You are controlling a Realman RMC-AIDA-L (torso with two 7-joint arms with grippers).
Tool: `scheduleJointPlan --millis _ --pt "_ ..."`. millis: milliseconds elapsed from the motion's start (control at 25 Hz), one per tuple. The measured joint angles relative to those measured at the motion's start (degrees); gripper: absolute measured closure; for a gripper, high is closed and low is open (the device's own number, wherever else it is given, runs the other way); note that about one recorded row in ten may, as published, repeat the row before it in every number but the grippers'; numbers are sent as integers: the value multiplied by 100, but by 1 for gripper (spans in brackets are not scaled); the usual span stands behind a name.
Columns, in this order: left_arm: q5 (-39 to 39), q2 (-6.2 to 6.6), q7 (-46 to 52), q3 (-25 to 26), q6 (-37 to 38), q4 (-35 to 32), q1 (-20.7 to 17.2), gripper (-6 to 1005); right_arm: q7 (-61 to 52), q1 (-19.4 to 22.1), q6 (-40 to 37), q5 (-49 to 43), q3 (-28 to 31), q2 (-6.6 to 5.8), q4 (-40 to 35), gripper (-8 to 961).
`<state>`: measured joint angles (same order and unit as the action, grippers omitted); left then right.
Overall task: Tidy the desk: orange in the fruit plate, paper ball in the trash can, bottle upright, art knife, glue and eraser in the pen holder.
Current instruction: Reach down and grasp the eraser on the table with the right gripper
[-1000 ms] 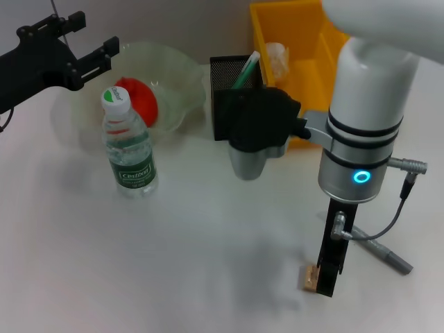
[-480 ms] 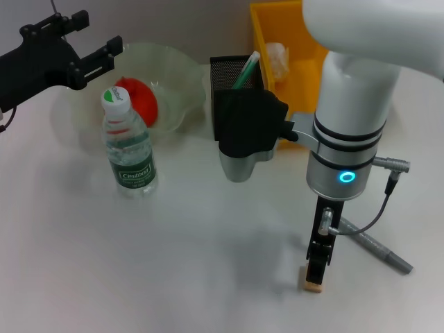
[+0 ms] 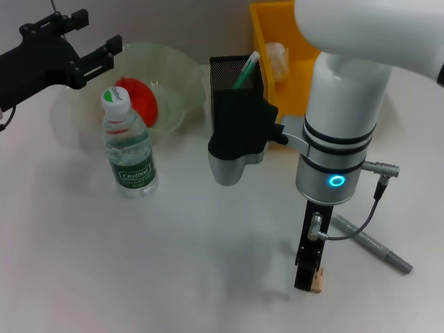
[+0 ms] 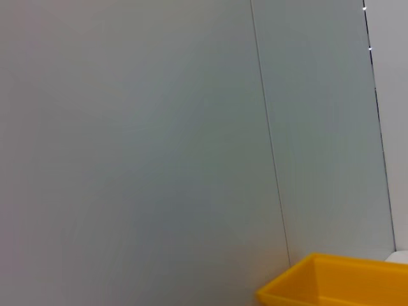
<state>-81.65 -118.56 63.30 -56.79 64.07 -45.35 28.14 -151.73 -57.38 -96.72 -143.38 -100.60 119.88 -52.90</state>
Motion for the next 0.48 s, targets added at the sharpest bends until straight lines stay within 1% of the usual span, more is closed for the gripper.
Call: scheduleJointPlan --millis 480 --pt "-1 0 -2 -6 -1 39 -1 313 -123 -12 140 245 -406 0 79 260"
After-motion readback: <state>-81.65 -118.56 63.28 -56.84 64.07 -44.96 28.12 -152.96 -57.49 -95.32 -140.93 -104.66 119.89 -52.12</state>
